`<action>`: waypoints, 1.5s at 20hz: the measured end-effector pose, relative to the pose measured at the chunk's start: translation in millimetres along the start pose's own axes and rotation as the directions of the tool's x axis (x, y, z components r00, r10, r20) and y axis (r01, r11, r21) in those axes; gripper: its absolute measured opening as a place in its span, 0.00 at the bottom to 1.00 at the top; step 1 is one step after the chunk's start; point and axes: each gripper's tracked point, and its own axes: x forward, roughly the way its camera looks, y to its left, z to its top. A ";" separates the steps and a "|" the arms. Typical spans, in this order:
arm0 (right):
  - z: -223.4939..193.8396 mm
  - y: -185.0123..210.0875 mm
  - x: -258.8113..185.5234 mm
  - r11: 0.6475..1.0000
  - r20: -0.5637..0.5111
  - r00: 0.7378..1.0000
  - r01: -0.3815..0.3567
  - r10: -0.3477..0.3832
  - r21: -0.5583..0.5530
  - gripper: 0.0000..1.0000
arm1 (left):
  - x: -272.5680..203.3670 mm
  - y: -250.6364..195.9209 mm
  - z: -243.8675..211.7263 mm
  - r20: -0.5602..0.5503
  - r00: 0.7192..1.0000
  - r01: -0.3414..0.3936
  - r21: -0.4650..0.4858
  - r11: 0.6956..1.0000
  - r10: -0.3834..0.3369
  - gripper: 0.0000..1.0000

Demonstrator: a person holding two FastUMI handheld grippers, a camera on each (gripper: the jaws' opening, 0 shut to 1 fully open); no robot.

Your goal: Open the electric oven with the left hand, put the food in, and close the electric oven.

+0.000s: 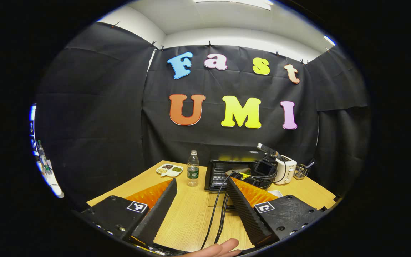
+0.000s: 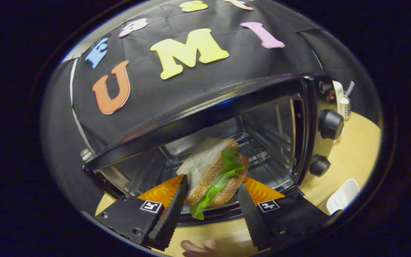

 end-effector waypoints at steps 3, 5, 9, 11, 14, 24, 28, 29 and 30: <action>6.0 -0.6 -2.4 0.987 -0.010 1.000 -0.006 0.004 -0.161 0.87 | -3.6 -2.0 0.7 0.013 1.000 -0.002 0.002 1.000 0.002 0.93; 6.4 3.5 -3.0 0.972 -0.028 0.999 -0.021 0.015 -0.234 0.90 | -5.8 -3.0 -0.7 0.009 1.000 -0.001 -0.001 1.000 0.001 0.92; 0.0 7.7 0.4 0.950 -0.096 0.995 -0.062 0.033 -0.307 0.95 | -7.8 -3.9 -1.5 0.004 1.000 -0.004 0.003 1.000 0.004 0.93; -8.0 2.3 2.9 0.946 -0.129 0.992 -0.051 0.009 -0.322 0.96 | -10.4 -5.5 0.7 0.005 1.000 -0.003 0.007 1.000 0.003 0.92; -23.5 -0.8 -1.0 0.943 -0.207 0.978 -0.066 -0.002 -0.326 1.00 | -12.8 -3.1 0.7 0.008 1.000 -0.007 0.014 1.000 0.007 0.92; -38.5 -6.8 -52.5 0.942 -0.372 0.928 -0.140 0.018 -0.304 1.00 | -11.0 1.4 -8.8 -0.029 0.999 -0.012 -0.008 1.000 0.012 0.92; -12.4 -13.0 -94.0 0.941 -0.315 0.946 -0.176 0.080 -0.290 0.98 | -7.9 -0.2 -11.2 -0.038 0.999 -0.009 -0.006 1.000 0.009 0.92; -4.7 -15.5 -107.9 0.940 -0.297 0.950 -0.183 0.094 -0.289 0.97 | -5.7 -1.2 -12.1 -0.039 0.999 -0.012 -0.002 1.000 0.012 0.93; 4.0 -17.8 -123.3 0.938 -0.275 0.955 -0.192 0.111 -0.288 0.96 | -3.4 -4.0 -12.5 -0.042 0.999 -0.010 0.004 1.000 0.010 0.93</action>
